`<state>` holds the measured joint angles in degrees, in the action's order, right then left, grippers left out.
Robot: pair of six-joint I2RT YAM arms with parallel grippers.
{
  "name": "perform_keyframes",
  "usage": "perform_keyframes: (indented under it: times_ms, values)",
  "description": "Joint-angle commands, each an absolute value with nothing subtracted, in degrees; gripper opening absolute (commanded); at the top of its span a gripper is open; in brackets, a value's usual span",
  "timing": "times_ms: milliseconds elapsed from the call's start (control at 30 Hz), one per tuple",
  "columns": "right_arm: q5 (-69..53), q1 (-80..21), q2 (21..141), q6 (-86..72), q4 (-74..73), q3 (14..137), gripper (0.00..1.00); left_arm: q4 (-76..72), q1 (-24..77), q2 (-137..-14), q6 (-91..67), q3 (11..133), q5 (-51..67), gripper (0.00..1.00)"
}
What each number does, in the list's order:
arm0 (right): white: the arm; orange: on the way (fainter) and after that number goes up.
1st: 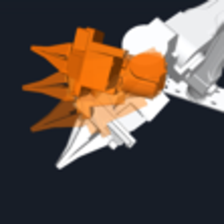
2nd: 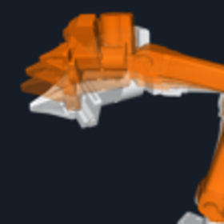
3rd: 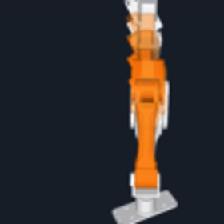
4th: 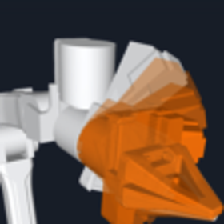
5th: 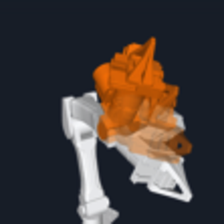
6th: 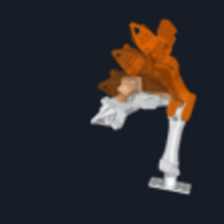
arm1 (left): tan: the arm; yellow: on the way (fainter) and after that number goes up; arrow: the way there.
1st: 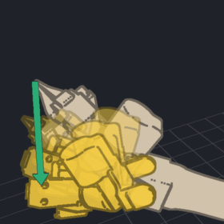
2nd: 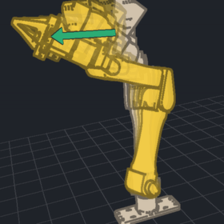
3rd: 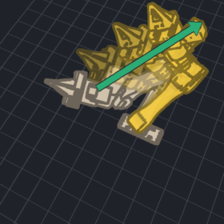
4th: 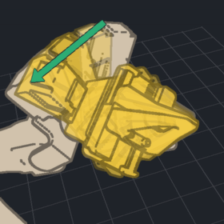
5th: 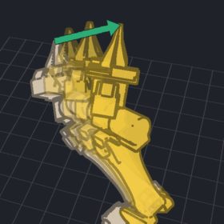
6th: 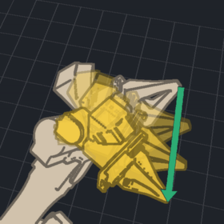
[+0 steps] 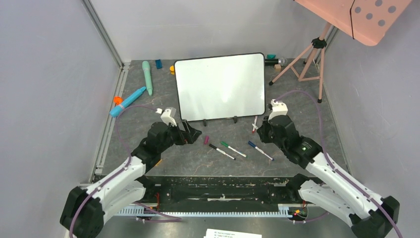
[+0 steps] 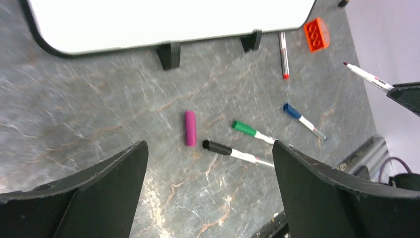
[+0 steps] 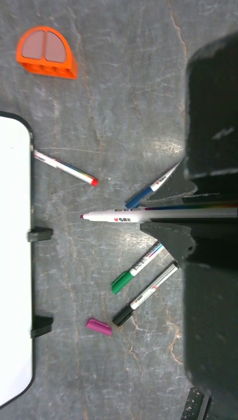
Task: Write a sentence on the whiteboard
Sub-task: Place the pen cap at the center of the board, then move the whiteboard to the center of the board.
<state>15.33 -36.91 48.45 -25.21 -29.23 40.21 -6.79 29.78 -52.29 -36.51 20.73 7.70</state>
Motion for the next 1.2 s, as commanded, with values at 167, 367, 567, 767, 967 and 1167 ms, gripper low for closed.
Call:
perform_keyframes:
  times_ms: [167,367,567,767,967,1167]
  values:
    - [17.29,-36.78,40.23,-16.76,-19.39,36.78,0.00,-14.83,29.98,-40.66,-23.45,12.64,0.24,1.00]
    - [15.21,-36.83,43.47,-15.55,-20.21,38.70,0.00,-15.84,28.72,-46.54,-18.01,17.82,5.48,1.00]
    - [13.15,-36.83,45.88,-14.48,-20.43,41.28,0.00,-30.57,10.27,-54.84,-26.21,19.73,22.10,1.00]
    - [12.21,-36.83,47.33,-13.41,-20.94,43.54,0.00,-33.98,5.01,-64.91,-24.86,25.58,20.98,1.00]
    - [12.78,-36.78,48.45,-12.65,-21.96,45.94,0.00,-39.64,-3.68,-74.10,-30.14,29.74,26.45,1.00]
    - [12.95,-36.83,49.69,-12.30,-20.36,46.24,0.00,-53.61,-6.41,-85.19,-31.13,33.75,42.20,1.00]
